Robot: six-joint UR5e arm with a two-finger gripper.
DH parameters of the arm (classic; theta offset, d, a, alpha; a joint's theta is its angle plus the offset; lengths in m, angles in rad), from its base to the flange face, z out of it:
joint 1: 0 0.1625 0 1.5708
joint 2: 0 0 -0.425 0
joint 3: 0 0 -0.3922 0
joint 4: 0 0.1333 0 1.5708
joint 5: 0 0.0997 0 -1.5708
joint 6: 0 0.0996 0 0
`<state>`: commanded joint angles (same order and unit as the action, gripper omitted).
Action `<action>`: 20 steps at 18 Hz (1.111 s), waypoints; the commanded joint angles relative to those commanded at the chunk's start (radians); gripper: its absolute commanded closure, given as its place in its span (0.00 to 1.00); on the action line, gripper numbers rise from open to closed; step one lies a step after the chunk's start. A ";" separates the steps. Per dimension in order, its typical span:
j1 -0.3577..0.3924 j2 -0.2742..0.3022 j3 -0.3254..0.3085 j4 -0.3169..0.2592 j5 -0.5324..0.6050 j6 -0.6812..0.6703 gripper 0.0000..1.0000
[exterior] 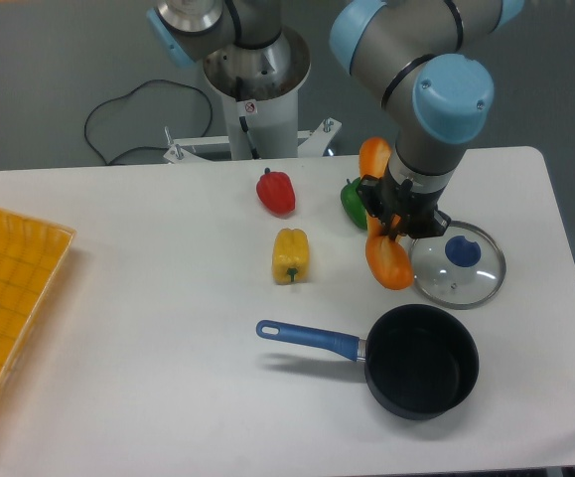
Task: Place the long bread in the pot
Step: 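Lift the orange spatula with the gripper and move it over the saucepan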
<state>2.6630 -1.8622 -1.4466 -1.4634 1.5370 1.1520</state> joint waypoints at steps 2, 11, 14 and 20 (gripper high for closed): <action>0.000 0.000 0.002 0.000 0.000 0.002 0.82; 0.000 -0.043 0.086 0.002 -0.052 -0.011 0.82; 0.005 -0.046 0.104 0.089 -0.106 -0.015 0.82; 0.006 -0.064 0.111 0.291 -0.202 -0.149 0.82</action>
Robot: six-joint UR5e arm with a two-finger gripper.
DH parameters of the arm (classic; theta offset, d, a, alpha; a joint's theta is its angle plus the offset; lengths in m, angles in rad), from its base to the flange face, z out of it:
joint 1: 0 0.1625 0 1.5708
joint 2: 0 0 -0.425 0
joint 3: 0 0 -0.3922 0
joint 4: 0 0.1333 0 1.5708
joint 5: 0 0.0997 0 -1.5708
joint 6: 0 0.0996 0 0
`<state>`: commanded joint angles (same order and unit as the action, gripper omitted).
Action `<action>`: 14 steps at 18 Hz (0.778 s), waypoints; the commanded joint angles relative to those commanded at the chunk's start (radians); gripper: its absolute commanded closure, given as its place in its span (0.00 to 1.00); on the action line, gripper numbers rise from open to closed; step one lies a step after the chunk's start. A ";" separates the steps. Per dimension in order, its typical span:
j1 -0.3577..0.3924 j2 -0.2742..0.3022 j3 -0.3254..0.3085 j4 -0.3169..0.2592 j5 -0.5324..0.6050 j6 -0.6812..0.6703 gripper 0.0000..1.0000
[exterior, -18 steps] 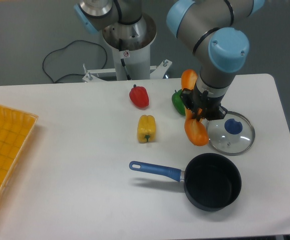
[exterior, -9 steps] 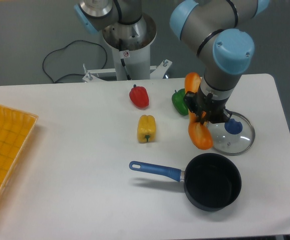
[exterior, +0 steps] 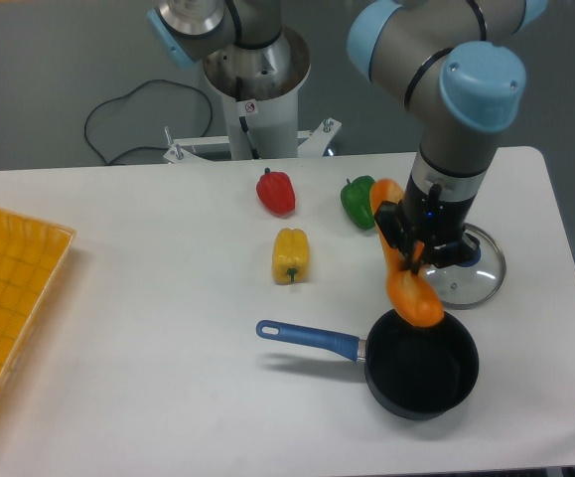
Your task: Place the long bread in the pot
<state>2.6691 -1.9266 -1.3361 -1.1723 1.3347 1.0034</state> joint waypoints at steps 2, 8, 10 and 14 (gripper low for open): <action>0.002 -0.011 0.000 0.072 -0.028 -0.014 0.82; 0.000 -0.051 0.000 0.247 -0.054 -0.054 0.81; 0.002 -0.064 0.003 0.310 -0.083 -0.074 0.81; 0.011 -0.084 0.005 0.382 -0.086 -0.089 0.81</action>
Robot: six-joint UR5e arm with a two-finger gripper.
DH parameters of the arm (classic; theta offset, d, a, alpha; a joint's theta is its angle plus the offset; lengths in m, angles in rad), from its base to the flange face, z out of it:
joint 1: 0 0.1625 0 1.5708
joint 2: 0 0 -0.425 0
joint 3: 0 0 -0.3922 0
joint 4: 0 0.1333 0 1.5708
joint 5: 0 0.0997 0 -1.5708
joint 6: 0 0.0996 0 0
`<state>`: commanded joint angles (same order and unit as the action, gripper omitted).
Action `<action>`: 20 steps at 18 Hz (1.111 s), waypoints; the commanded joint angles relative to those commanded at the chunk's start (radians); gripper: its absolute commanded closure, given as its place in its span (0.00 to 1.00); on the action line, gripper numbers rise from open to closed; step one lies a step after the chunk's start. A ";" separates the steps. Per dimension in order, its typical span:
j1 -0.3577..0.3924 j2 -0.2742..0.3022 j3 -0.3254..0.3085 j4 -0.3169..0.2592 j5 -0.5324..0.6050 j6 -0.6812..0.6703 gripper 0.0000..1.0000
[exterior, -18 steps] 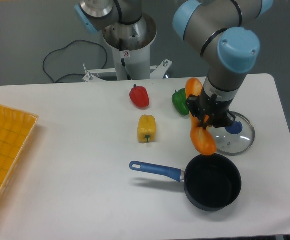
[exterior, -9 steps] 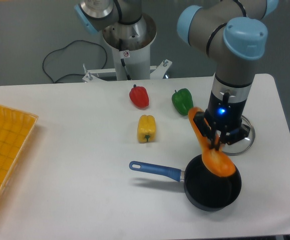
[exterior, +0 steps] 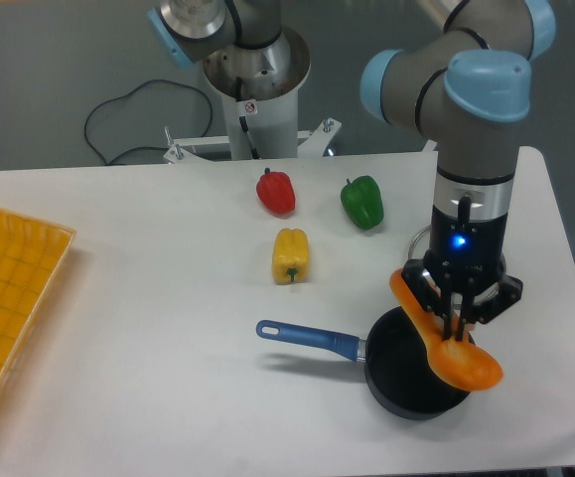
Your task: Place the long bread in the pot
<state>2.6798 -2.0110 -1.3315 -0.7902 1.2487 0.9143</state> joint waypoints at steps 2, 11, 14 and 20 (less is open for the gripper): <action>0.005 -0.014 0.000 0.052 -0.018 -0.002 0.81; 0.037 -0.098 0.048 0.141 -0.092 0.002 0.81; 0.037 -0.115 0.048 0.160 -0.094 0.003 0.81; 0.034 -0.129 0.032 0.160 -0.094 0.008 0.81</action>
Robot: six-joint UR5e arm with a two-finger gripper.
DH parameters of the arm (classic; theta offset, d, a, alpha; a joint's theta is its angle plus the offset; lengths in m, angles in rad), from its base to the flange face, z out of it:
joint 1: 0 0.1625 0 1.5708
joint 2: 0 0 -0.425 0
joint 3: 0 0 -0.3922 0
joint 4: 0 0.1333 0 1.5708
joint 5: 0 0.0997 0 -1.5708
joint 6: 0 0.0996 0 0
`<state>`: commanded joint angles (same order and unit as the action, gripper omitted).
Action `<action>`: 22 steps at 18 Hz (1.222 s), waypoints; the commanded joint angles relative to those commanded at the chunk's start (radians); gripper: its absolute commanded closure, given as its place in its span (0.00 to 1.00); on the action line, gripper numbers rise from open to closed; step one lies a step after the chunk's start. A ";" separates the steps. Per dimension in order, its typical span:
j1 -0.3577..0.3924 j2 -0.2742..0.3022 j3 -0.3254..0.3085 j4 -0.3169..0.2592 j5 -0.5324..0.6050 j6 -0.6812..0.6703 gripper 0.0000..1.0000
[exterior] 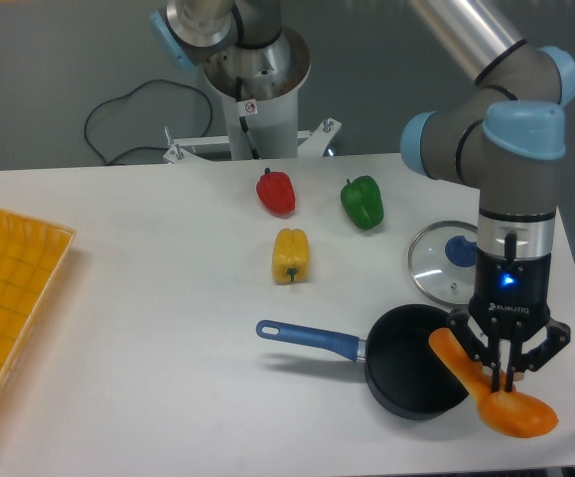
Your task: Place the long bread in the pot
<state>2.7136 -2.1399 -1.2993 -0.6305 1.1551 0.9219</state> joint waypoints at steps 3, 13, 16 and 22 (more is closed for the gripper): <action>0.000 -0.014 -0.005 0.000 0.000 0.002 0.80; -0.005 -0.035 -0.032 0.002 0.003 0.006 0.76; -0.006 -0.032 -0.069 0.002 0.003 0.047 0.76; -0.008 -0.023 -0.121 0.002 0.005 0.087 0.76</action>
<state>2.7060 -2.1629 -1.4204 -0.6289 1.1597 1.0093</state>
